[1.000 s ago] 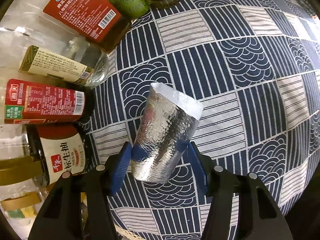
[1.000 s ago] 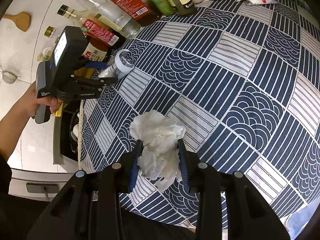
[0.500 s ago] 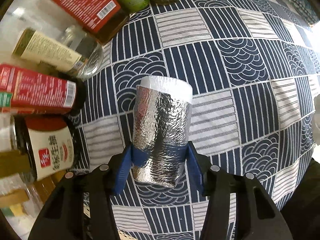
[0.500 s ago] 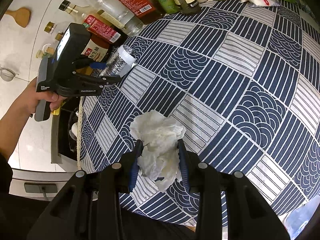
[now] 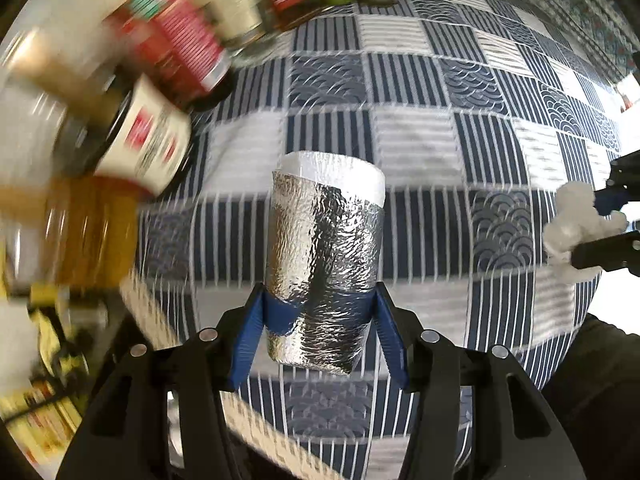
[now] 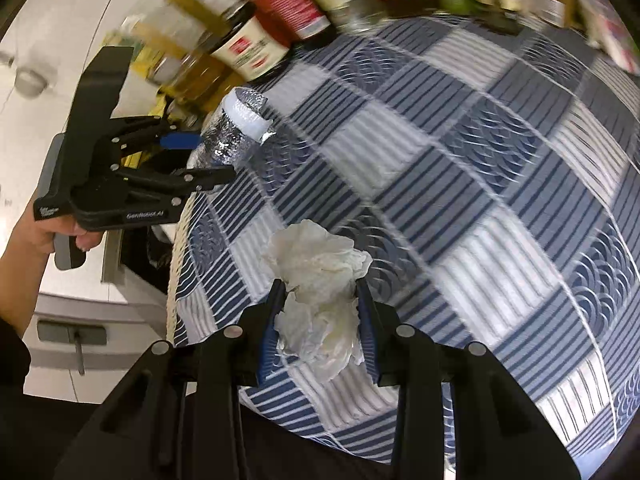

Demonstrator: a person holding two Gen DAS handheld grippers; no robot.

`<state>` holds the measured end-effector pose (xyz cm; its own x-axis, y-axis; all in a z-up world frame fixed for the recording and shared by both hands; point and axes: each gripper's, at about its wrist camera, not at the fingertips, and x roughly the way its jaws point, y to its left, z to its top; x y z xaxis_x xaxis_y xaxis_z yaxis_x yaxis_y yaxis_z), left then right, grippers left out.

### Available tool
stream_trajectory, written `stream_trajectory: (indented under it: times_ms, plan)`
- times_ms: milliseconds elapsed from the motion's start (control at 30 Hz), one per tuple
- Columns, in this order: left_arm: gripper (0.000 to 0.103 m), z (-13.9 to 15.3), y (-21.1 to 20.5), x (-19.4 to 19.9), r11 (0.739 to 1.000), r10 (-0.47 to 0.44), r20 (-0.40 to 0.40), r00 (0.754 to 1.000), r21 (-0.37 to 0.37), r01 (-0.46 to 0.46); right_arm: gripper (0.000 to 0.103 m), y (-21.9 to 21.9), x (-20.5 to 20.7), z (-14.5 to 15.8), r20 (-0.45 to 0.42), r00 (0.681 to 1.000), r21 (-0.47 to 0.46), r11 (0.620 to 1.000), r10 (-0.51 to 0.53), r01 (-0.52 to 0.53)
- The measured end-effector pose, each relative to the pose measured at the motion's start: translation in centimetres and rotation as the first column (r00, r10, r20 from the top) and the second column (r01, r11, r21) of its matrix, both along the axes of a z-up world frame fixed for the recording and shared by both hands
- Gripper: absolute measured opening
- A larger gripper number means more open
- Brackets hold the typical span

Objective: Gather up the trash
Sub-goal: 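Carry the tissue and foil tube with both grippers over the trash bin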

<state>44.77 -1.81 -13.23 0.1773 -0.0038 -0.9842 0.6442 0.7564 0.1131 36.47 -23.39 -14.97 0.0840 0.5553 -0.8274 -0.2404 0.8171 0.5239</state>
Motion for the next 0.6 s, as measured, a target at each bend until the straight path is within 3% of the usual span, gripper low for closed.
stream_trajectory:
  times_ms: [233, 600]
  plan:
    - [0.051, 0.3, 4.2, -5.6, 0.992, 0.114, 0.011, 0.993, -0.047, -0.113, 0.036, 7.5, 0.0, 0.8, 0.021, 0.991, -0.025, 0.991, 0.131, -0.13]
    - [0.051, 1.0, 14.1, -11.9, 0.954, 0.28, 0.024, 0.96, -0.121, -0.275, 0.036, 19.8, -1.8, 2.3, 0.056, 0.957, -0.056, 0.958, 0.283, -0.28]
